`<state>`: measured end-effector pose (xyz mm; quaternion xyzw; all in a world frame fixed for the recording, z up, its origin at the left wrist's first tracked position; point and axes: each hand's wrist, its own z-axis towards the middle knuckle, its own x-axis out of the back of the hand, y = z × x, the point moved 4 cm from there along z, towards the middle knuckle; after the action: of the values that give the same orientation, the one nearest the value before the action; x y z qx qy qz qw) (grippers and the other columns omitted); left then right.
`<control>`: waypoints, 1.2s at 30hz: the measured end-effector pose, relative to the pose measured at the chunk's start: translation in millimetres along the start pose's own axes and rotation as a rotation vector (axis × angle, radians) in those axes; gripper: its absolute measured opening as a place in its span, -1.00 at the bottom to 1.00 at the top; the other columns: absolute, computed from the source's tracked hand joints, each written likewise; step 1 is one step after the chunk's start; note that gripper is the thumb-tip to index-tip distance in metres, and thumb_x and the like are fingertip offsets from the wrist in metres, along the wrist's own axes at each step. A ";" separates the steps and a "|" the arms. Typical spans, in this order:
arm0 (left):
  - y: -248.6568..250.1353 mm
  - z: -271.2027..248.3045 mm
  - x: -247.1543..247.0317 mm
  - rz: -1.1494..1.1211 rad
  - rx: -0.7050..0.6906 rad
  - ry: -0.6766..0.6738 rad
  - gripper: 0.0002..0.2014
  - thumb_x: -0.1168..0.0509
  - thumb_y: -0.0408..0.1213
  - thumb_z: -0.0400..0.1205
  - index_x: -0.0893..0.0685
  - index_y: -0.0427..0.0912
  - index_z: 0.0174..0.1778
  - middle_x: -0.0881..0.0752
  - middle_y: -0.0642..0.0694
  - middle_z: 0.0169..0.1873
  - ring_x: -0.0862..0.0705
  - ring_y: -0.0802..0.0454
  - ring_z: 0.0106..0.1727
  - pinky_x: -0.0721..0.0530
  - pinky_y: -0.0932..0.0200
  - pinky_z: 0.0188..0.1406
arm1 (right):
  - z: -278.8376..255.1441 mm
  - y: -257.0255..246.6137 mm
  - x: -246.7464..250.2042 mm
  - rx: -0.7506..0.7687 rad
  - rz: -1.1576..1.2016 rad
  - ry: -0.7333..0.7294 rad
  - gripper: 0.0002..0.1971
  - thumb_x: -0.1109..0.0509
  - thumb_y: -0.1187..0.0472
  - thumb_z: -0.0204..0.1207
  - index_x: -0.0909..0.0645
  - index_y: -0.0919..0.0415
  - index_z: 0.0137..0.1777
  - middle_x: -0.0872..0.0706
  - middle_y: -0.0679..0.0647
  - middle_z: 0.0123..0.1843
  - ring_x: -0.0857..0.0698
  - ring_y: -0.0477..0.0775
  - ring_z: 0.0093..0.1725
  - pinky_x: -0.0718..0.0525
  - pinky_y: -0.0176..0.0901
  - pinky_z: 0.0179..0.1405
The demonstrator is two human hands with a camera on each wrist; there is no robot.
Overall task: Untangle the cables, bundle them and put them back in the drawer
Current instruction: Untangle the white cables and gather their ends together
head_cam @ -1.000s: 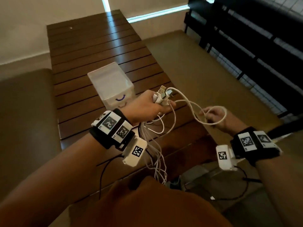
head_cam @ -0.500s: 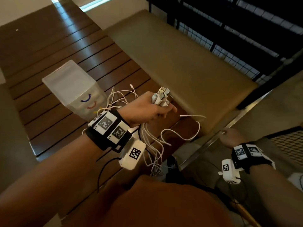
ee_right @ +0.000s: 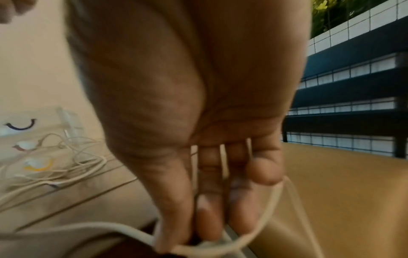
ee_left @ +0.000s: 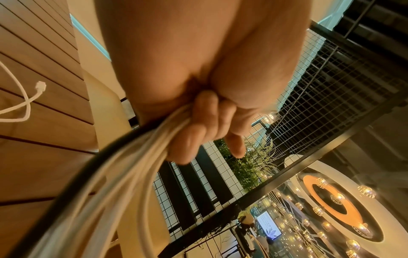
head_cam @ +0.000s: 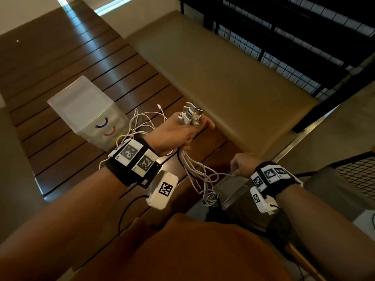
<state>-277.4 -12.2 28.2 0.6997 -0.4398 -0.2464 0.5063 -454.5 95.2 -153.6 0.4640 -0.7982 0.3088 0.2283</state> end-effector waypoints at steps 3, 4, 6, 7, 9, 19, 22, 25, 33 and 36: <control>-1.7 1.4 4.3 -0.030 -0.035 0.033 -0.83 -0.20 -0.29 0.73 -0.72 -0.10 0.01 -0.33 0.07 -0.61 -0.22 0.16 -0.62 -0.21 0.26 -0.63 | -0.7 49.3 -16.5 -0.191 -0.003 -0.066 -0.89 -0.45 0.13 0.49 -0.70 0.12 -0.23 -0.77 0.04 -0.15 -0.73 0.04 -0.12 -0.75 0.03 0.02; -0.8 2.3 4.5 -0.026 -0.051 0.050 -0.84 -0.22 -0.36 0.72 -0.72 -0.14 0.02 -0.37 0.08 -0.60 -0.26 0.19 -0.63 -0.23 0.29 -0.65 | -4.2 61.4 -23.1 -0.224 0.016 -0.087 -0.89 -0.46 0.11 0.47 -0.72 0.10 -0.23 -0.80 0.03 -0.15 -0.75 0.04 -0.12 -0.76 0.04 0.03; 0.7 4.2 3.1 -0.010 -0.070 0.076 -0.85 -0.24 -0.45 0.69 -0.70 -0.25 0.08 -0.45 0.13 -0.60 -0.31 0.24 -0.64 -0.29 0.33 -0.66 | -11.9 70.6 -31.0 -0.242 0.073 -0.098 -0.89 -0.44 0.16 0.50 -0.74 0.05 -0.24 -0.82 0.01 -0.09 -0.76 0.04 -0.04 -0.73 0.00 0.07; 0.6 5.6 1.5 -0.008 -0.073 0.082 -0.83 -0.24 -0.46 0.69 -0.69 -0.30 0.13 -0.46 0.14 -0.63 -0.31 0.24 -0.65 -0.31 0.34 -0.66 | -15.4 68.7 -28.3 -0.233 0.101 -0.063 -0.89 -0.41 0.20 0.54 -0.72 0.03 -0.20 -0.80 0.01 -0.05 -0.75 0.04 0.00 -0.69 -0.06 0.07; -1.9 9.3 -3.1 -0.030 -0.076 0.078 -0.84 -0.21 -0.43 0.71 -0.68 -0.34 0.10 -0.44 0.13 -0.69 -0.28 0.23 -0.68 -0.29 0.34 -0.68 | -22.8 53.8 -12.2 -0.153 0.235 0.074 -0.90 -0.40 0.22 0.57 -0.71 0.05 0.01 -0.75 0.04 0.06 -0.69 0.01 0.05 -0.59 -0.15 0.05; -10.4 9.1 0.3 -0.327 -0.072 0.157 -0.63 -0.02 -0.10 0.78 -0.58 -0.21 -0.20 -0.48 -0.01 -0.59 -0.53 -0.01 -0.47 -0.60 0.10 -0.33 | -52.3 -84.5 38.2 0.378 0.640 -0.111 -0.69 -0.32 0.34 0.60 -0.63 0.07 0.29 -0.73 0.03 0.16 -0.70 0.00 0.14 -0.65 -0.04 0.25; -15.7 0.1 13.3 -0.397 -0.092 0.191 -0.66 0.01 -0.13 0.80 -0.53 -0.19 -0.17 -0.32 0.03 -0.62 -0.34 0.08 -0.58 -0.51 0.17 -0.46 | -46.2 -88.7 46.3 0.316 0.766 -0.046 -0.64 -0.12 0.41 0.64 -0.67 0.16 0.26 -0.74 0.21 0.23 -0.69 0.19 0.22 -0.62 0.01 0.31; -20.3 -8.6 21.6 -0.421 -0.120 0.231 -0.71 0.01 -0.19 0.80 -0.53 -0.21 -0.11 -0.26 0.06 -0.61 -0.19 0.14 -0.58 -0.30 0.21 -0.54 | -48.9 -105.0 56.1 0.481 0.924 -0.114 -0.62 -0.33 0.09 0.56 -0.55 -0.06 0.38 -0.67 0.09 0.37 -0.67 0.04 0.31 -0.61 -0.14 0.27; -34.3 -30.2 50.2 -0.539 -0.145 0.412 -0.77 -0.08 -0.29 0.77 -0.65 -0.22 0.07 -0.21 0.04 -0.64 -0.15 0.14 -0.65 -0.12 0.20 -0.59 | -23.2 -162.4 13.1 0.424 0.424 -0.131 -0.66 -0.38 -0.08 0.58 -0.51 0.11 -0.32 -0.56 0.05 -0.47 -0.64 -0.03 -0.54 -0.60 -0.18 -0.47; -50.8 -45.9 61.0 -0.592 -0.144 0.460 -0.71 -0.04 -0.23 0.78 -0.64 -0.25 -0.03 -0.22 0.07 -0.67 -0.14 0.15 -0.66 -0.12 0.19 -0.59 | -10.6 -158.3 13.0 0.452 0.200 -0.248 -0.74 -0.44 0.01 0.56 -0.58 0.16 -0.25 -0.61 0.03 -0.41 -0.65 -0.07 -0.46 -0.66 -0.16 -0.35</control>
<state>-192.6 -37.3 4.1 0.7962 -0.0752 -0.2488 0.5464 -320.2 34.9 -93.1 0.4563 -0.7728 0.4410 -0.0120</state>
